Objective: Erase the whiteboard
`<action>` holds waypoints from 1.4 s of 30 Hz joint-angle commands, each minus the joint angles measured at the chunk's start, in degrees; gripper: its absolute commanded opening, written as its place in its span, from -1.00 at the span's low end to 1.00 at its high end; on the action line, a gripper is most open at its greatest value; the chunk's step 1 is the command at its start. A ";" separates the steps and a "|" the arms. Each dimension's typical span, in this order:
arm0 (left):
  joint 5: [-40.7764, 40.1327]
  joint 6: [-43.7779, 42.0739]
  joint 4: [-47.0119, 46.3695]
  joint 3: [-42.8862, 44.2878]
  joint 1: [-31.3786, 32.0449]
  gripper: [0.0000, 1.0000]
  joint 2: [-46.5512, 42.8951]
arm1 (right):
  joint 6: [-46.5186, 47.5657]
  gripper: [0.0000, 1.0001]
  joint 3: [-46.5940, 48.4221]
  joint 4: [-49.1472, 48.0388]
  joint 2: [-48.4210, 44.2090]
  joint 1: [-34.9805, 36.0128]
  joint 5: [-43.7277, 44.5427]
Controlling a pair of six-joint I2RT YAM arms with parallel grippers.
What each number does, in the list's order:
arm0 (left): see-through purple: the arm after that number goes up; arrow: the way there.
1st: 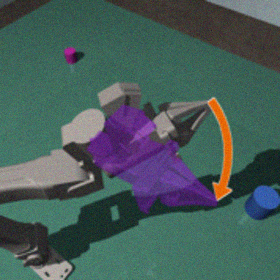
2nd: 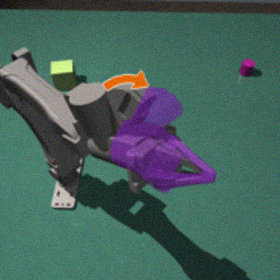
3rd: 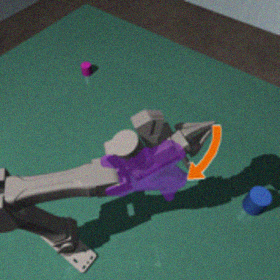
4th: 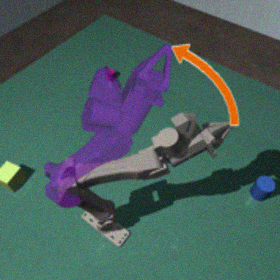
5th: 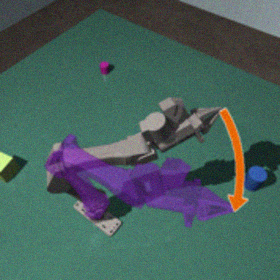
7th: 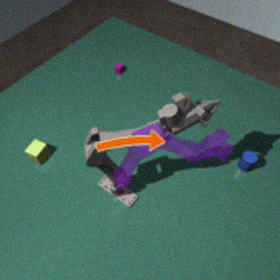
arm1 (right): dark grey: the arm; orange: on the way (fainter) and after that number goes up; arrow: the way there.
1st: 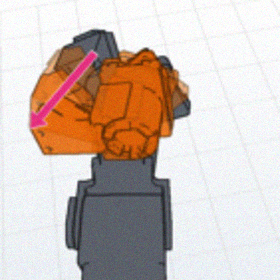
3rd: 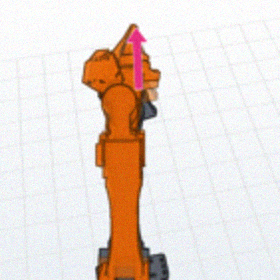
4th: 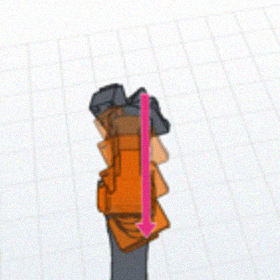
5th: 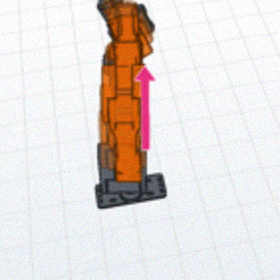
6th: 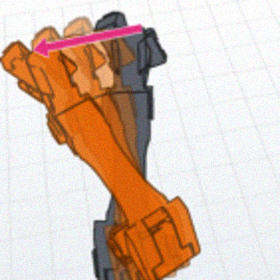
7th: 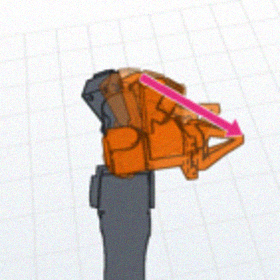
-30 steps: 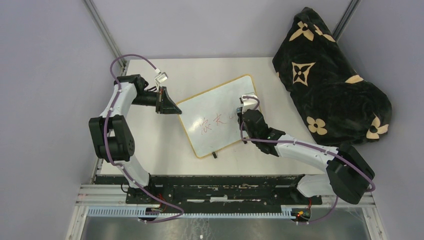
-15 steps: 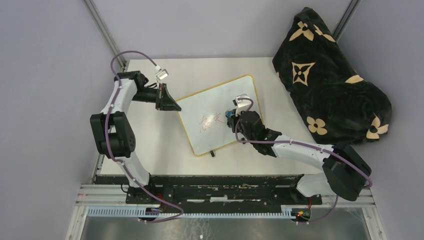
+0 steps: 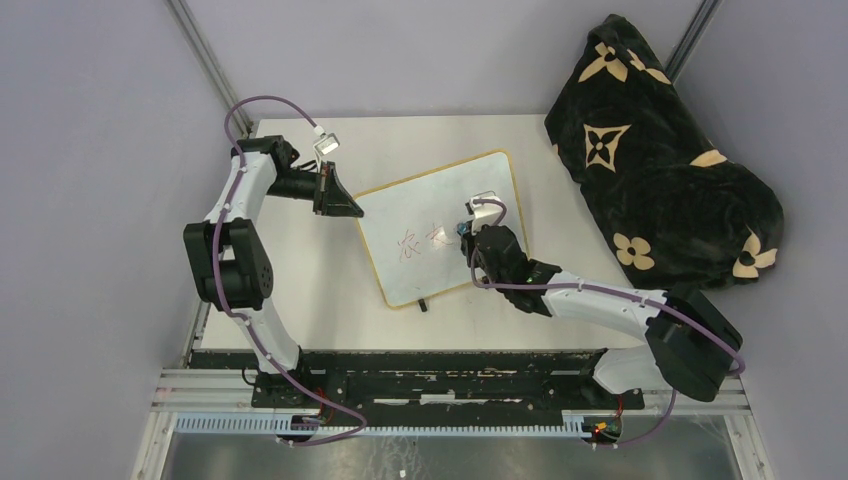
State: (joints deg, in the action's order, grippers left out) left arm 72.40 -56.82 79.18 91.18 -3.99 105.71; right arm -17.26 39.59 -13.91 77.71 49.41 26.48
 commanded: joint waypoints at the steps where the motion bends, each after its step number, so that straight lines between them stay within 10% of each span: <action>1: -3.41 -0.71 -3.88 1.69 0.12 -0.94 0.08 | 2.27 -0.98 2.08 2.51 -2.14 -1.15 10.38; 19: -3.10 -0.92 -3.86 0.06 0.19 -0.94 -0.57 | -0.36 -0.98 6.19 -0.32 1.81 2.22 -0.37; 42: -3.26 -1.55 -3.90 -1.31 0.12 -0.94 -1.39 | 4.21 -0.98 17.80 2.38 11.75 11.29 9.72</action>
State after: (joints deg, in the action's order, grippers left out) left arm 72.16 -56.71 78.65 90.65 -4.12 105.51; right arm -15.22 56.16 -11.51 92.64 61.76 30.37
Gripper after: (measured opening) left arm 0.155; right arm 0.074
